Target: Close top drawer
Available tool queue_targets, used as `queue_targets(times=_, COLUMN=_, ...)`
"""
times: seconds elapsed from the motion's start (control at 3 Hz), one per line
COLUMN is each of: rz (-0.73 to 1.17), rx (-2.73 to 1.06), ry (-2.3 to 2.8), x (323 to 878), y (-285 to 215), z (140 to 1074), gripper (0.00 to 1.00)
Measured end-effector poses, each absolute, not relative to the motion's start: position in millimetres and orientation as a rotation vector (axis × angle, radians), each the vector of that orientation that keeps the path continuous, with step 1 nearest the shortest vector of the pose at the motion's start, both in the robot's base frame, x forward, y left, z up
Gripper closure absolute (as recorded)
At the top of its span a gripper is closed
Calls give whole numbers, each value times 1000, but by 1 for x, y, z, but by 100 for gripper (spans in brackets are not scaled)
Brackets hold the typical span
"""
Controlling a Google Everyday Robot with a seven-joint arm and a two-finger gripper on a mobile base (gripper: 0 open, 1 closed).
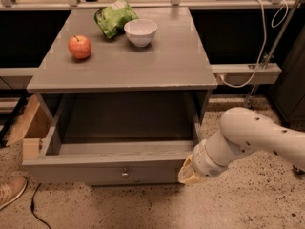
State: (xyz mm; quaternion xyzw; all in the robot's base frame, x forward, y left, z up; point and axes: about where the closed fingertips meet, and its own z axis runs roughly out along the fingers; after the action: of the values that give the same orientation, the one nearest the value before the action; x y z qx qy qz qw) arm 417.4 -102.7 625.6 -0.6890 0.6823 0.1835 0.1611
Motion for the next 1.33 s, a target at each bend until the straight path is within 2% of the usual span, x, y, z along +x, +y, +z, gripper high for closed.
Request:
queue_targets(times=1.0, rz=402, rx=-1854, ry=1882, x=472, y=-87, z=620, gripper=100)
queue_targets(times=1.33, rz=400, rx=-1854, ry=1880, x=472, y=-86, z=620, gripper=100)
